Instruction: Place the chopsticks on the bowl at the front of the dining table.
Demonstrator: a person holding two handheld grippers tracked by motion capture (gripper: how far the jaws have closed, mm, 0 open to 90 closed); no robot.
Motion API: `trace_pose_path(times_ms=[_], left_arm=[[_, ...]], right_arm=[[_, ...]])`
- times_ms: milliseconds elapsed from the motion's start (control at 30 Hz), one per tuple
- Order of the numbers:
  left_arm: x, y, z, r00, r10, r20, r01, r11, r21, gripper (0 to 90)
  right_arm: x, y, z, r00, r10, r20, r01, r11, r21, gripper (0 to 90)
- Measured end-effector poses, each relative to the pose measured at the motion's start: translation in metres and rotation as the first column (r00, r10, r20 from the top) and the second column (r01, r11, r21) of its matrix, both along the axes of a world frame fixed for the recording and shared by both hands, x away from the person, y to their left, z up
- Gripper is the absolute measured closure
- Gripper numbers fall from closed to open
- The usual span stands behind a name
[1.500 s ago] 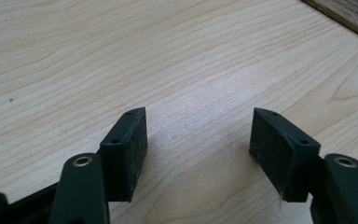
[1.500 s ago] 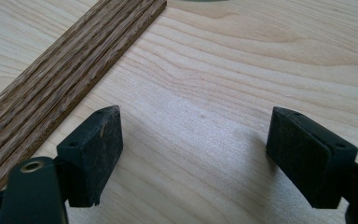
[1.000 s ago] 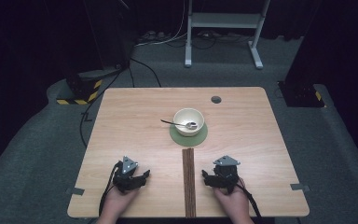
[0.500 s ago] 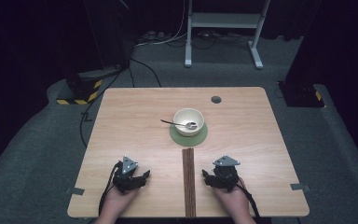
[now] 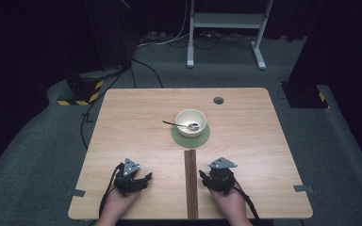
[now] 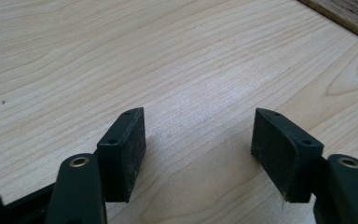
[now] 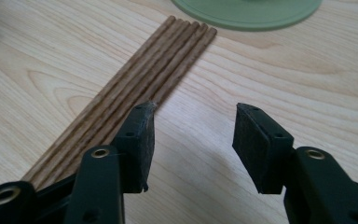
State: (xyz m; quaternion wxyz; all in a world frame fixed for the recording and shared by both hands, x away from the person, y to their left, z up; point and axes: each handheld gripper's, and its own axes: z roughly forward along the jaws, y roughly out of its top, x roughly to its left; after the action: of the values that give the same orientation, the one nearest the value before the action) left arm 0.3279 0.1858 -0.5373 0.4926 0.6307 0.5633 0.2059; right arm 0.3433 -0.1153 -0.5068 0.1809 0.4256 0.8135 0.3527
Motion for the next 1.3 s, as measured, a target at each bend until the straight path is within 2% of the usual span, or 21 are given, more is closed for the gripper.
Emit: trace_pose_path(times_ms=[100,200,233,400,533,667,933,1000,1067,1300], left_arm=[[0.000,0.000,0.000,1.0000,-0.003,0.000,0.003,1.0000,0.006,35.3],[0.000,0.001,0.000,1.0000,-0.002,0.001,0.002,1.0000,0.008,35.3],[0.000,0.001,0.000,1.0000,-0.002,0.001,0.002,1.0000,0.008,35.4],[0.000,0.000,0.000,1.0000,0.001,0.001,-0.001,1.0000,0.004,35.3],[-0.001,0.001,0.000,1.0000,-0.004,0.000,0.004,1.0000,0.007,35.2],[-0.001,0.001,0.000,1.0000,-0.007,-0.002,0.007,0.9999,0.011,35.2],[-0.001,0.001,0.000,1.0000,-0.008,-0.003,0.008,0.9999,0.011,35.2],[-0.001,0.001,0.000,0.9999,-0.011,-0.003,0.011,0.9999,0.011,35.2],[-0.001,0.001,0.000,0.9999,-0.011,-0.002,0.011,0.9999,0.012,35.2],[-0.001,0.001,0.000,1.0000,-0.010,-0.001,0.010,0.9999,0.012,35.2]], right_arm=[[-0.001,0.004,0.002,0.9999,0.016,0.003,-0.016,1.000,0.002,52.1],[-0.003,0.011,0.005,0.9983,0.047,0.034,-0.047,0.999,-0.013,57.0],[-0.003,0.011,0.005,0.9983,0.047,0.034,-0.047,0.999,-0.013,57.0],[-0.004,0.020,0.004,0.9978,0.063,0.019,-0.063,0.998,-0.016,67.9],[-0.003,0.022,0.004,0.9978,0.065,0.016,-0.065,0.998,-0.009,70.7],[-0.002,0.031,0.000,0.9981,0.061,0.005,-0.061,0.998,-0.027,72.1],[0.001,0.033,-0.005,0.9980,0.062,0.011,-0.062,0.997,-0.039,72.6],[0.001,0.034,-0.007,0.9987,0.051,-0.003,-0.051,0.998,-0.038,73.0],[0.003,0.033,-0.007,0.9982,0.060,0.005,-0.060,0.997,-0.054,73.0],[0.005,0.026,-0.008,0.9992,0.039,-0.002,-0.039,0.997,-0.067,73.0]])
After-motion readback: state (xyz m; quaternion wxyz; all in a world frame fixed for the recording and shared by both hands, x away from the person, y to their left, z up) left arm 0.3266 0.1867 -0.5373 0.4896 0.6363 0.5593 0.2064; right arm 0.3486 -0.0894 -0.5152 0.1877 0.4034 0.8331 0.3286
